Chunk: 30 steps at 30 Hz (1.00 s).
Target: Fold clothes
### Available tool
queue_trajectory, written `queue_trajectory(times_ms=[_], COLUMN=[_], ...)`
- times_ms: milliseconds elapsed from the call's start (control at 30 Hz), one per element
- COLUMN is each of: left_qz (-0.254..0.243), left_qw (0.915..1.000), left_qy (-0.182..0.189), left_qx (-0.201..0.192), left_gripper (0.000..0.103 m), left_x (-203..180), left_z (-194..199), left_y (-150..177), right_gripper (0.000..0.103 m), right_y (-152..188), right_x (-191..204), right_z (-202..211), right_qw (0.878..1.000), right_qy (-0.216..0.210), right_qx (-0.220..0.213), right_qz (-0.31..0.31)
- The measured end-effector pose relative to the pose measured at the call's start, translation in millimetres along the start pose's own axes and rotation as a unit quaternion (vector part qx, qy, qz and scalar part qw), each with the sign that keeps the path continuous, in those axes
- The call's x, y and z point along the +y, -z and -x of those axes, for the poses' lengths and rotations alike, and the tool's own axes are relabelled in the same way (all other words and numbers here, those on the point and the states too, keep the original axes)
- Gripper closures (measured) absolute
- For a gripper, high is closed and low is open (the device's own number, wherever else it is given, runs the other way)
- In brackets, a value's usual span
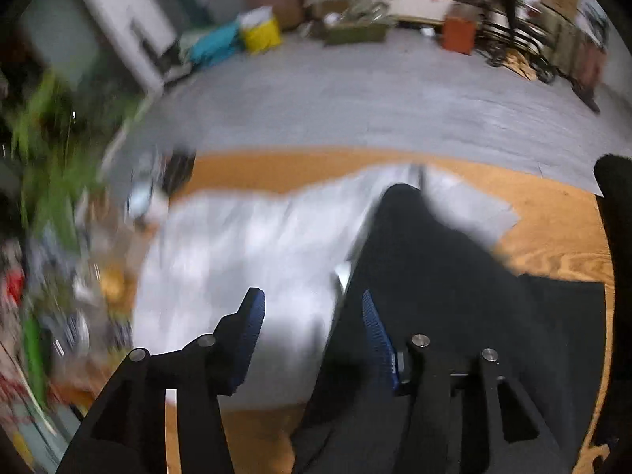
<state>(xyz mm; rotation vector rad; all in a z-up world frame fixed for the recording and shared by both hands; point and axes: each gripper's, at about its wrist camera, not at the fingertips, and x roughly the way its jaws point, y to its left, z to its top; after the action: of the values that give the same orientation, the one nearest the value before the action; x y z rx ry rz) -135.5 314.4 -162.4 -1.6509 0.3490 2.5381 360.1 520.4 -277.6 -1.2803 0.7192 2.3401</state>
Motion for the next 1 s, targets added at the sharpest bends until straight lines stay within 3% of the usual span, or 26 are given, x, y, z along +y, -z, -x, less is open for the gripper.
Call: queue_trajectory(times_ms=[67,167,300,400,467,600,633,700,733,767,833,900,933,1000], left_qz=[0.018,-0.012,-0.045,-0.002,0.046,0.055,0.060,0.062,0.060,0.057,0.052,0.039,0.032,0.018], left_qw=[0.9985,0.9924,0.9875,0.9850,0.9809,0.9821,0.9812,0.9795,0.9790,0.9782,0.9765,0.9735,0.9715,0.9662], left_qy=[0.047,0.105,0.119,0.147,0.173,0.162,0.158,0.153,0.155,0.162,0.176,0.189,0.195,0.208], left_qx=[0.024,0.063,0.093,0.090,0.075,0.080,0.093,0.116,0.118,0.116,0.113,0.123,0.130,0.151], left_gripper=[0.046,0.045,0.045,0.045,0.045,0.045,0.045,0.045,0.045,0.045,0.045,0.045,0.045,0.045], left_x=[15,27,41,63,79,93,95,99,100,100,101,100,99,95], left_z=[-2,-4,-12,-15,-11,-12,-18,-30,-29,-26,-20,-18,-17,-16], left_y=[42,107,184,212,220,224,228,232,233,234,237,244,248,258], right_gripper=[0.030,0.031,0.044,0.045,0.045,0.043,0.046,0.080,0.091,0.100,0.100,0.092,0.084,0.047], right_y=[0,0,10,29,40,48,48,46,45,44,44,43,42,41], right_x=[-10,-22,-31,-34,-33,-20,-15,-4,3,4,2,0,-1,-3], right_z=[2,-2,-15,-26,-36,-52,-55,-60,-63,-59,-50,-41,-37,-28], right_qw=[1.000,0.999,0.998,0.995,0.993,0.990,0.990,0.989,0.987,0.987,0.989,0.989,0.989,0.987], right_qy=[0.014,0.027,0.017,0.000,0.012,0.032,0.033,-0.002,-0.020,-0.011,0.022,0.055,0.071,0.104], right_qx=[0.001,0.015,0.057,0.098,0.118,0.135,0.135,0.149,0.160,0.157,0.145,0.132,0.125,0.112], right_qz=[-0.006,-0.009,-0.008,-0.009,-0.015,-0.009,-0.004,0.009,0.020,0.026,0.033,0.040,0.044,0.051])
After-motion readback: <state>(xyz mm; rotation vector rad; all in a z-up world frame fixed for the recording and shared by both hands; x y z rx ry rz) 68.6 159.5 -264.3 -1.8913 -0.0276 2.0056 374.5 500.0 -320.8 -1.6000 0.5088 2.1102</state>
